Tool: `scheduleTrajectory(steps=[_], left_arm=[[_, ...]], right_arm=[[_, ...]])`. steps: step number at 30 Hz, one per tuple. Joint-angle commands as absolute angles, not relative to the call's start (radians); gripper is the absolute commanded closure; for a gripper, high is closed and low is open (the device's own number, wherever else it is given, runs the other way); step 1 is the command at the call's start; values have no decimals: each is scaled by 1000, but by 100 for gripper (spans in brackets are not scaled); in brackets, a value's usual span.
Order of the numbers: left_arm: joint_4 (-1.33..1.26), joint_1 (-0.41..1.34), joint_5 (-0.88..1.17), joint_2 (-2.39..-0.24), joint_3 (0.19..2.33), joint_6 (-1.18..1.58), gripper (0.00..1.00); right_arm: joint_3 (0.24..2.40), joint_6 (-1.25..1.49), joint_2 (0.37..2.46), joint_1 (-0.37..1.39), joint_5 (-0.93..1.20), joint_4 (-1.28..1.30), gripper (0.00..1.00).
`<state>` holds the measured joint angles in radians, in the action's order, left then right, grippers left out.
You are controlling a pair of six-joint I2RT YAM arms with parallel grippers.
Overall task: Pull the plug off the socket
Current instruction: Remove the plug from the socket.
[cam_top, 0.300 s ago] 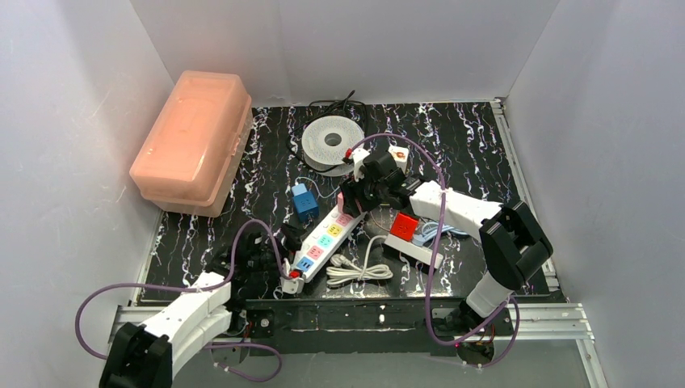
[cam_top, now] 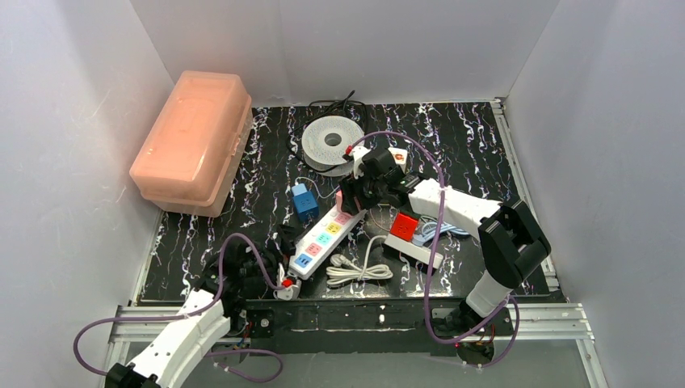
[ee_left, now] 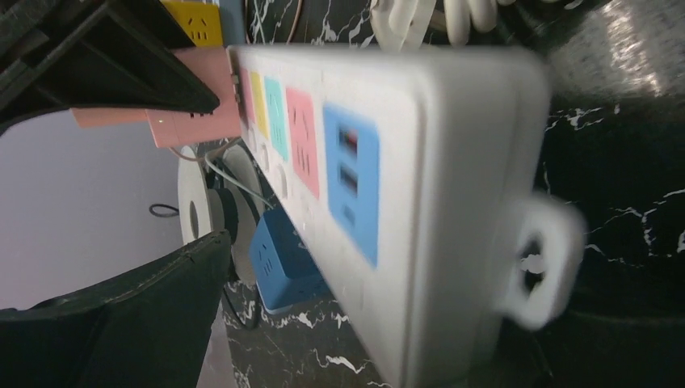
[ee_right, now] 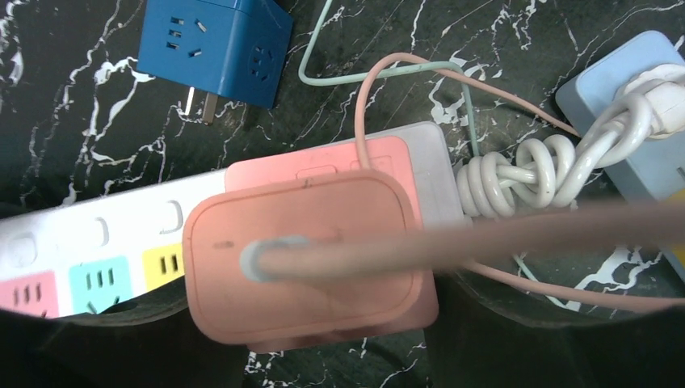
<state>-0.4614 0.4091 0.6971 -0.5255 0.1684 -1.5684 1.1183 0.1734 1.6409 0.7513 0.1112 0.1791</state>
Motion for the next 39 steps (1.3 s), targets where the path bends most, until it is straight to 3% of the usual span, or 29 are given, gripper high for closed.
scheduleTrajectory(steps=[1, 4, 9, 19, 24, 35, 39], left_arm=[[-354, 415, 836, -455, 158, -1669, 6], [-284, 414, 855, -398, 143, -1718, 9], [-290, 414, 847, -379, 120, -1723, 4], [-594, 414, 769, -630, 153, -1727, 3], [-634, 414, 730, -684, 179, -1762, 7], [-757, 414, 728, -794, 274, -1819, 41], [-741, 414, 734, -790, 289, -1823, 61]], right_arm=[[1189, 277, 1621, 735, 184, 93, 99], [1181, 298, 1612, 718, 216, 77, 99], [1181, 308, 1610, 713, 237, 69, 99], [1171, 315, 1613, 713, 253, 62, 99], [1172, 315, 1614, 713, 259, 65, 99], [1185, 318, 1618, 713, 275, 85, 99], [1189, 318, 1620, 715, 278, 92, 99]])
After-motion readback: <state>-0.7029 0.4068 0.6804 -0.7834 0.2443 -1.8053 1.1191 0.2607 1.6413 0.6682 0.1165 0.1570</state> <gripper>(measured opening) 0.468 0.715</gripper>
